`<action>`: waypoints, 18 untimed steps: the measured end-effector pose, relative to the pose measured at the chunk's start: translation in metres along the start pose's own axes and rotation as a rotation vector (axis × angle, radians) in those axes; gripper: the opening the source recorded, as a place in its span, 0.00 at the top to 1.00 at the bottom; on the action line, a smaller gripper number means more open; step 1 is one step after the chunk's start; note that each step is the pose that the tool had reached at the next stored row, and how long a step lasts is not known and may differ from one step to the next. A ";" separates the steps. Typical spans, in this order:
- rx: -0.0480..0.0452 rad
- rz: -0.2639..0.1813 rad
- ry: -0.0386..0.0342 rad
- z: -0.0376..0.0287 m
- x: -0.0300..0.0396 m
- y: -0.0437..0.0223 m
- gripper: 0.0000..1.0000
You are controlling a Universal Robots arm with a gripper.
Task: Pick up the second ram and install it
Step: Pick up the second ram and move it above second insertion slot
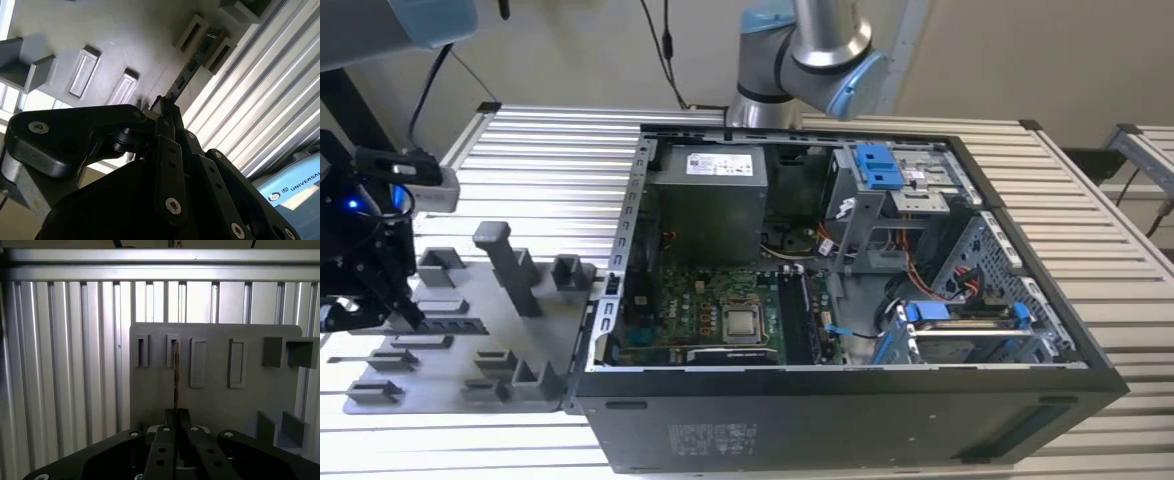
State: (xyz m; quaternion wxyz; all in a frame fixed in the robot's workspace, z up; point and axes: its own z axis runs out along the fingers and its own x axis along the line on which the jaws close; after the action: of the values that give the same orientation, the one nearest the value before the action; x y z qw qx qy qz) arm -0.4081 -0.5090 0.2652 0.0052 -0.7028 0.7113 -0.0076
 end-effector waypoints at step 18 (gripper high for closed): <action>0.0000 0.001 0.0001 -0.0108 0.0000 -0.0002 0.86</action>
State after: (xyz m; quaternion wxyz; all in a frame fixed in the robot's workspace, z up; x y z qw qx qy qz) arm -0.4081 -0.5090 0.2760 0.0052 -0.7023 0.7118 -0.0076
